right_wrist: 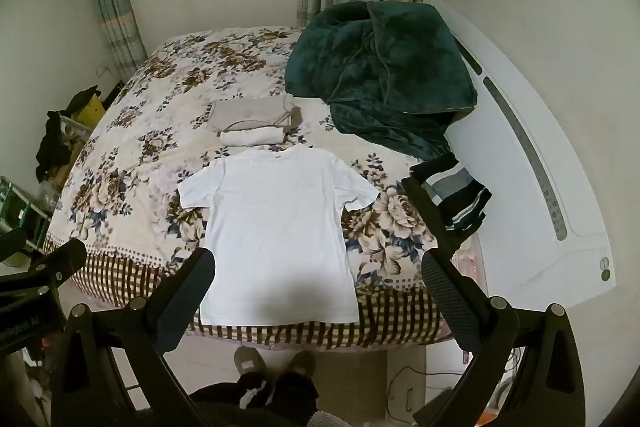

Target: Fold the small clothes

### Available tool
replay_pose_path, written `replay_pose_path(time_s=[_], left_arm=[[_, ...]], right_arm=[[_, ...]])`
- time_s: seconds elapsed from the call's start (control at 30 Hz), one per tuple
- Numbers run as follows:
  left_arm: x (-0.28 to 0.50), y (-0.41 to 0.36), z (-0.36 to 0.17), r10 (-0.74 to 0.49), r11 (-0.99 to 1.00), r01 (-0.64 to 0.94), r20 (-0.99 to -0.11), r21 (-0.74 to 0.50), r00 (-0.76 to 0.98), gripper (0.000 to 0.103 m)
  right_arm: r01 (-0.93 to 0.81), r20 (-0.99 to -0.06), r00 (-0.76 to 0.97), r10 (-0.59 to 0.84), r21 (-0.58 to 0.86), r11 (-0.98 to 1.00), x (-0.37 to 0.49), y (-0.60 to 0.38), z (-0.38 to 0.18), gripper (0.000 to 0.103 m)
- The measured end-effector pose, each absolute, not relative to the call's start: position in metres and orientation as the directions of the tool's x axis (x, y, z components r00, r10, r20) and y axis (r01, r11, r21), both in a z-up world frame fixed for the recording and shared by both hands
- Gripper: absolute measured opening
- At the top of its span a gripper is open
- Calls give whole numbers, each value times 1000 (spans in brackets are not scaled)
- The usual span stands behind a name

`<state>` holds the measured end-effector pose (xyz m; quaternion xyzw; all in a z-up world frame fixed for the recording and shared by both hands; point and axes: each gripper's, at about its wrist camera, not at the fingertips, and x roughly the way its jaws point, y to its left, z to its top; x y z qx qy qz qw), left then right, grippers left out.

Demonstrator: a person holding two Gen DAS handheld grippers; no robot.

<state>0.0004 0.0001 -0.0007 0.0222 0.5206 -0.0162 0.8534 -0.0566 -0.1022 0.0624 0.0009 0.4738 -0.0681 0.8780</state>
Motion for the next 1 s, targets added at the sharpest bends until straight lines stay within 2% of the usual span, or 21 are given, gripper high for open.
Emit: replay_pose_path(time_s=[1.0], left_arm=[[6, -7, 9, -14, 998, 56, -881, 15, 473, 103]], right_arm=[[115, -826, 550, -125, -73, 991, -53, -102, 77, 103]])
